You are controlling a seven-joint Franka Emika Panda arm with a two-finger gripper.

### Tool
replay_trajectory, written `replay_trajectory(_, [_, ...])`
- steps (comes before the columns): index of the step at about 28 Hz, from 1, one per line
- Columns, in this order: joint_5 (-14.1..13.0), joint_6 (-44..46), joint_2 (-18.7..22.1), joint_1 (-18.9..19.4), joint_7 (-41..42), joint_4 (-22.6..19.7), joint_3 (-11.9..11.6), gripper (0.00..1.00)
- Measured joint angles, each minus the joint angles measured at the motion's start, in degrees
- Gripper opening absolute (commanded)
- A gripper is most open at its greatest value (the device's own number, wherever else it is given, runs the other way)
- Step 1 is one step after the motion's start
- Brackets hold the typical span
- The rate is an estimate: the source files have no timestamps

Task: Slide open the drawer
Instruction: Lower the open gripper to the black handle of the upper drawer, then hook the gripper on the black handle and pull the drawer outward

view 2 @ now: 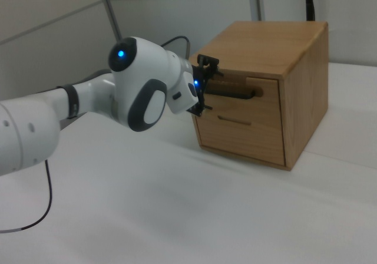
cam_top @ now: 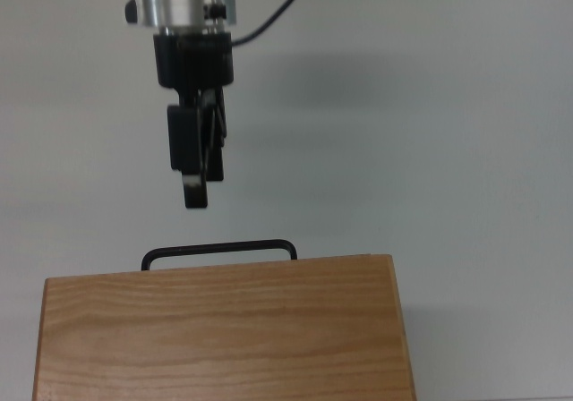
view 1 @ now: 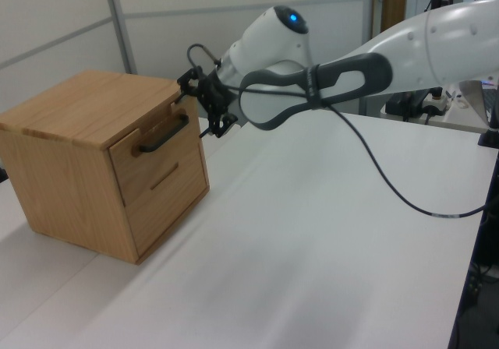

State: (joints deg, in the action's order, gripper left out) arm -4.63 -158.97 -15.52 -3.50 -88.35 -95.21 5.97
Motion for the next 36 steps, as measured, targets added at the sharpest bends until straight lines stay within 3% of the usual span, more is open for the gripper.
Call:
replay_trajectory(9, [0.05, -1.59, -5.99, 0.07, 4.18, 4.2, 1.36, 1.0])
replay_trajectory(12, [0.27, -1.72, -7.13, 0.07, 4.74, 5.33, 1.48, 0.94])
replay_trajectory(16, [1.79, -1.72, -8.4, 0.07, 5.09, 6.66, 1.48, 0.73])
replay_trajectory(17, [2.26, -1.72, -8.6, 0.07, 5.14, 6.81, 1.49, 0.65])
replay_trajectory(18, [2.71, -1.72, -8.76, 0.08, 5.16, 6.9, 1.49, 0.48])
replay_trajectory(22, [4.54, -1.72, -9.39, 0.1, 5.38, 7.23, 1.52, 0.21])
replay_trajectory(23, [4.98, -1.72, -9.47, 0.11, 5.43, 7.26, 1.53, 0.09])
replay_trajectory(25, [5.95, -1.72, -9.56, 0.15, 5.5, 7.28, 1.55, 0.02])
replay_trajectory(36, [6.85, -1.77, -9.51, 1.25, 5.5, 8.2, 1.6, 0.0])
